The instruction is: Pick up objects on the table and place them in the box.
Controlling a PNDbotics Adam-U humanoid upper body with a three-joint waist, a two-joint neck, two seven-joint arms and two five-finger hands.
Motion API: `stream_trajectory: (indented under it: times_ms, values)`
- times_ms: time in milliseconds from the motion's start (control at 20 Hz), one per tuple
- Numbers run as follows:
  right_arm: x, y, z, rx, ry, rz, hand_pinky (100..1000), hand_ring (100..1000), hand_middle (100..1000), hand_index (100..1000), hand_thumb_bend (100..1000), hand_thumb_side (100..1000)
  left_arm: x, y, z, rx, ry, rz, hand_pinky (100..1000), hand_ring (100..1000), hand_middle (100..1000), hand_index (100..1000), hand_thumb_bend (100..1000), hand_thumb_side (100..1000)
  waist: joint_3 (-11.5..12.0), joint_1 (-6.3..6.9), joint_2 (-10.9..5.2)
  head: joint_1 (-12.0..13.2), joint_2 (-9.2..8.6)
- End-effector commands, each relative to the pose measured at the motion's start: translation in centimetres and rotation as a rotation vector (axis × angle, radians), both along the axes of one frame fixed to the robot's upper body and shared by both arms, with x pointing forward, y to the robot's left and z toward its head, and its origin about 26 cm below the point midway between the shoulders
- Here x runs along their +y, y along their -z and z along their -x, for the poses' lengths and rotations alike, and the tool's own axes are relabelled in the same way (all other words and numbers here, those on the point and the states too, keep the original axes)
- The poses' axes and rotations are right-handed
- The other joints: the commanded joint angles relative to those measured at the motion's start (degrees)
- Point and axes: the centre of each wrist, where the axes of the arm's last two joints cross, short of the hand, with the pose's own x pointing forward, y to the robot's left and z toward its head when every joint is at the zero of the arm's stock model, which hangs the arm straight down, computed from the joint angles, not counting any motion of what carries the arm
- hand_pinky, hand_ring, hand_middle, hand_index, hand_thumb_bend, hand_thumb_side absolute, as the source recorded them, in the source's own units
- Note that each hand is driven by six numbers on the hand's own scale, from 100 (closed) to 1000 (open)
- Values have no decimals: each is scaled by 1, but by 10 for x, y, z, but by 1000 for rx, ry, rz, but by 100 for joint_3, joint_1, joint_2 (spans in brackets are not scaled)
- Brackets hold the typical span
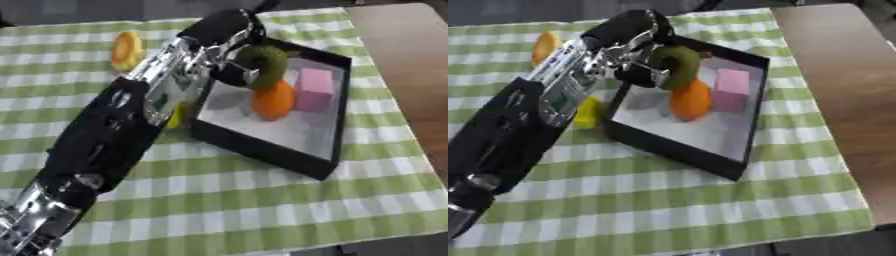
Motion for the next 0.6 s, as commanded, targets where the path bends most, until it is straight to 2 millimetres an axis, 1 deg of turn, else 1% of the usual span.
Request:
stream_trajectory:
  times_ms: [50, 200, 300, 350, 400, 450, 500, 550, 600]
  values:
    - [-3, -16, 4, -26, 12, 36, 866, 878, 759, 835, 100, 464, -2, -9, 0, -29, 9, 4, 687, 676, 591, 643, 100, 139, -16, -96, -1, 21, -12]
    - [-3, -16, 4, -24, 10, 35, 866, 878, 759, 835, 100, 470, -4, -4, 0, -20, 17, -18, 692, 684, 600, 654, 100, 100, -43, -84, 4, 28, -12]
    - [-3, -15, 4, -23, 11, 35, 866, 879, 759, 835, 100, 471, -4, -1, -1, -8, 18, -38, 705, 702, 619, 677, 100, 100, -45, -77, 1, 20, -12]
    - [-3, -15, 4, -22, 12, 35, 866, 879, 759, 835, 100, 473, -3, 0, -2, -6, 18, -45, 736, 740, 664, 732, 100, 100, -44, -75, -1, 16, -12]
    - [-4, -15, 4, -20, 14, 35, 866, 879, 759, 835, 100, 474, -3, 1, -2, -2, 14, -58, 767, 773, 706, 776, 134, 100, -40, -71, -9, 8, -12]
    - [-4, -14, 4, -19, 15, 34, 866, 879, 759, 835, 100, 474, -2, 0, -2, -1, 11, -68, 801, 805, 743, 812, 230, 100, -36, -69, -15, 4, -12]
    - [-4, -14, 4, -17, 17, 35, 865, 878, 759, 835, 100, 472, -2, -2, -2, -7, 8, -77, 819, 821, 761, 831, 328, 100, -31, -68, -24, 0, -12]
    - [-5, -13, 4, -15, 18, 36, 865, 878, 759, 835, 100, 471, -2, -5, -1, -15, 5, -84, 828, 828, 770, 838, 421, 186, -26, -66, -34, -6, -12]
    - [-5, -13, 4, -12, 19, 38, 865, 878, 759, 834, 100, 470, -1, -8, 0, -25, 1, -86, 831, 831, 774, 841, 460, 222, -21, -65, -45, -13, -12]
